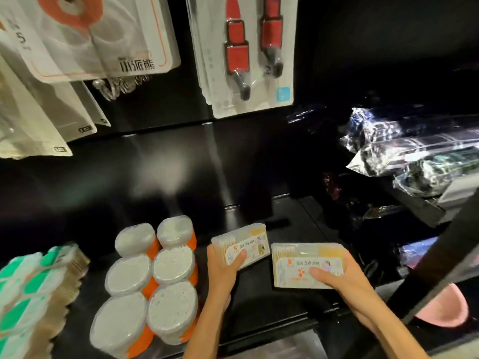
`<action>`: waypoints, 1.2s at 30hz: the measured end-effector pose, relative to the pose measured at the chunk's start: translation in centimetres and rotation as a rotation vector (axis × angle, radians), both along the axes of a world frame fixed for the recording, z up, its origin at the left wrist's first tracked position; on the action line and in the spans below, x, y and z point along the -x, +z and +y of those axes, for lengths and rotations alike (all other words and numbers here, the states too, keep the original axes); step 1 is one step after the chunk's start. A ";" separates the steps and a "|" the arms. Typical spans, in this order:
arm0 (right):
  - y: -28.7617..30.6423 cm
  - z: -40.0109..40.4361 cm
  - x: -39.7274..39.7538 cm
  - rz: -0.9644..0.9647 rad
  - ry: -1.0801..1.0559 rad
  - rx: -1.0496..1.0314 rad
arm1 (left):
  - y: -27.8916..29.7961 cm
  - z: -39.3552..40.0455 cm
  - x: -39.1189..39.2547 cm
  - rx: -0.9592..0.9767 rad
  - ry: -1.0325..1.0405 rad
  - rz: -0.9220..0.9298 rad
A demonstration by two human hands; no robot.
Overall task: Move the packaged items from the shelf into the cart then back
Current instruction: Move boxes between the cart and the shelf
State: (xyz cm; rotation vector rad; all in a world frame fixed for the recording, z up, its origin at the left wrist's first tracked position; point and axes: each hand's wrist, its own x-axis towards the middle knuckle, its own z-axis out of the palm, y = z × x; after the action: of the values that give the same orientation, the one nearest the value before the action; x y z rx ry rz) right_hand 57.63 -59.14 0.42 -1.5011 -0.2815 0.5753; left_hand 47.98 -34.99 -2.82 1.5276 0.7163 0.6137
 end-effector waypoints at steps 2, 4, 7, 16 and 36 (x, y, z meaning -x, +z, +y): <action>-0.3 0.9 -1.2 -0.015 -0.005 0.003 | -1.3 0.9 -1.2 0.006 0.011 0.004; -0.4 1.7 -2.1 -0.019 -0.018 -0.002 | -2.6 1.6 -2.3 0.015 0.032 0.023; -0.6 2.5 -3.4 -0.021 -0.012 -0.004 | -2.5 2.0 -3.1 -0.010 0.018 0.019; -1.5 4.0 -6.3 -0.019 -0.028 -0.009 | -5.0 4.6 -4.8 -0.153 0.086 0.056; -1.8 5.7 -9.8 -0.197 -0.073 0.072 | -3.9 3.9 -5.5 -0.118 0.363 0.091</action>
State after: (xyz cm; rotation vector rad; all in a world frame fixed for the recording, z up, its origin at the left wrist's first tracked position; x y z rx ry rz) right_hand 67.47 -53.44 -1.38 -1.6336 -0.3601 0.3829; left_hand 53.46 -31.13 -6.75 1.5525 1.0555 0.8735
